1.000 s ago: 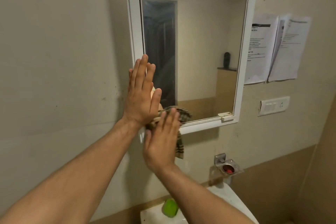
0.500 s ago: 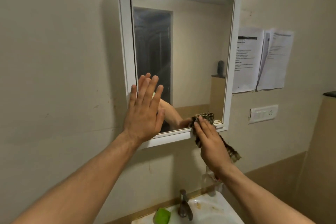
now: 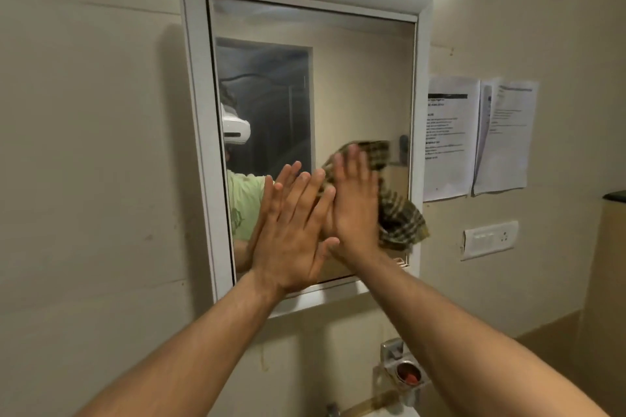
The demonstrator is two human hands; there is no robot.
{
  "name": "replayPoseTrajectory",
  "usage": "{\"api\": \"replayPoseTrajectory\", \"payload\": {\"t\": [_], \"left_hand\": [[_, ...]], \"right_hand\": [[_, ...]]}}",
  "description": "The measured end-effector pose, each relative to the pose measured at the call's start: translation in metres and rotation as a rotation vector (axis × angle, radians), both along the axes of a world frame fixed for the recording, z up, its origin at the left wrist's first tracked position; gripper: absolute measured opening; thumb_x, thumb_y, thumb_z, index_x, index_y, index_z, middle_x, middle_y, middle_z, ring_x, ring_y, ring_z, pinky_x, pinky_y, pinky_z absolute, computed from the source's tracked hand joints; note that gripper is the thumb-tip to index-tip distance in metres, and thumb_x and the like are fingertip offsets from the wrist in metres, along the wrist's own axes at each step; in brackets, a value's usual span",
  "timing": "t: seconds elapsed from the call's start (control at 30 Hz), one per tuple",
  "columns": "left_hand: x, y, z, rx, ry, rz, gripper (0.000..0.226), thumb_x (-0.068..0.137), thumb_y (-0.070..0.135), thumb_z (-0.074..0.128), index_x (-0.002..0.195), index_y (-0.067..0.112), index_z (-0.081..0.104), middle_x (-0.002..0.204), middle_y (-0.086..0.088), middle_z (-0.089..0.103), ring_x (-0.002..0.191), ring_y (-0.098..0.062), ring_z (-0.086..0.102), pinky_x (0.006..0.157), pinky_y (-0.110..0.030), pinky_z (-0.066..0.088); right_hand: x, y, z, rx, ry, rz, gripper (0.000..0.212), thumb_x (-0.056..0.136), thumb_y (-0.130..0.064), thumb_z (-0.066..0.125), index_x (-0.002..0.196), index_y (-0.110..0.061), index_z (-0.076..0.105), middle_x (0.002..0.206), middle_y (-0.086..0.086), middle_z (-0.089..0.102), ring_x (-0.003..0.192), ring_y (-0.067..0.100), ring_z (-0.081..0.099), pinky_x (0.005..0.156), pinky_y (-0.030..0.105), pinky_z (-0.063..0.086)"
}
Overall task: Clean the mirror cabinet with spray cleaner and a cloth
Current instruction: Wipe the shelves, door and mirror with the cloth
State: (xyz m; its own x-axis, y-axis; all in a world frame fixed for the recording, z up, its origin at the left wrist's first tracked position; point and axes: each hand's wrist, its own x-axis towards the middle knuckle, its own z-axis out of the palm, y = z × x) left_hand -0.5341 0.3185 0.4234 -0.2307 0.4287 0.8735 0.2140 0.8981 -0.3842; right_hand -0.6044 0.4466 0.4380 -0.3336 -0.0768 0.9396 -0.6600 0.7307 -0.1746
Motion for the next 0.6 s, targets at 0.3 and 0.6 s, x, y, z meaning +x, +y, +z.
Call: {"api": "replayPoseTrajectory", "payload": {"t": [0.3, 0.6], "left_hand": [[0.002, -0.011, 0.017, -0.027, 0.040, -0.004, 0.075, 0.103, 0.050, 0.036, 0.160, 0.002, 0.027, 0.170, -0.018, 0.017, 0.160, -0.035, 0.008, 0.126, -0.062, 0.008], [0.016, -0.025, 0.034, 0.136, -0.099, -0.077, 0.089, 0.100, 0.071, 0.017, 0.163, 0.009, 0.011, 0.170, -0.025, 0.007, 0.158, -0.043, 0.005, 0.121, -0.070, 0.012]], "right_hand": [[-0.027, 0.064, -0.048, 0.800, 0.368, 0.158, 0.054, 0.105, -0.042, 0.043, 0.158, -0.031, 0.040, 0.167, 0.001, 0.034, 0.154, 0.026, 0.030, 0.127, 0.054, 0.010], [0.030, -0.059, 0.047, 0.120, 0.297, 0.056, 0.069, 0.099, -0.039, 0.041, 0.161, -0.015, 0.025, 0.166, 0.012, 0.030, 0.152, 0.032, 0.029, 0.117, 0.057, 0.038]]}}
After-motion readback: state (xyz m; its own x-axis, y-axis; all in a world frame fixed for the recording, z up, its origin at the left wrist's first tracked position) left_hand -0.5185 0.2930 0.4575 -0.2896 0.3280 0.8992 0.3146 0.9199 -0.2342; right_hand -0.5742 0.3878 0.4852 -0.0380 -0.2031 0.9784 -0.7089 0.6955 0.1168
